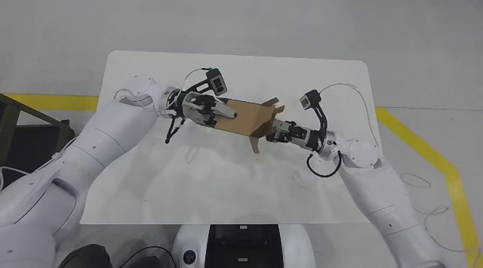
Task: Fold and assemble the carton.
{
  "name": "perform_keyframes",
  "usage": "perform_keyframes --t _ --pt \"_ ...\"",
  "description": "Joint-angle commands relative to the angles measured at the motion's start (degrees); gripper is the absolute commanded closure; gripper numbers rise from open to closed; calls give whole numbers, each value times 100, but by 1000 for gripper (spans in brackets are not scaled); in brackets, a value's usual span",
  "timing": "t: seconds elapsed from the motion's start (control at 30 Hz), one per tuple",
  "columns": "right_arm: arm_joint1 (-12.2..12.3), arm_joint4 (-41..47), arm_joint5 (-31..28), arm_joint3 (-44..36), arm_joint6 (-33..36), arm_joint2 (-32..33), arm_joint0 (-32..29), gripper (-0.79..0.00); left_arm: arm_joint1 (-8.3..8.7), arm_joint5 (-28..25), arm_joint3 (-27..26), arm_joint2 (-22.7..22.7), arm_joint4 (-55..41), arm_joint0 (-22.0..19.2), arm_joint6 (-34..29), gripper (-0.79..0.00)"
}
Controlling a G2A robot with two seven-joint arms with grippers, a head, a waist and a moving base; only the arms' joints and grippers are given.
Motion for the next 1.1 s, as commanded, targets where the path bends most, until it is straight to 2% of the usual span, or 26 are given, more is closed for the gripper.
perform_keyframes --t 0.0,0.67,0.87,1.07 --pt "-5 8 8 -20 6 -28 6 -785 -11 -4 22 35 38 -11 0 0" --pt "-51 -157 74 -131 -71 -287 116 -779 -93 -166 228 149 143 -157 0 0" --pt "-50 -270 129 -195 -114 -324 113 -683 -121 -196 312 120 115 -174 0 0" --pt "-68 -330 169 -201 -169 -405 155 -656 -151 -232 317 111 217 -206 0 0"
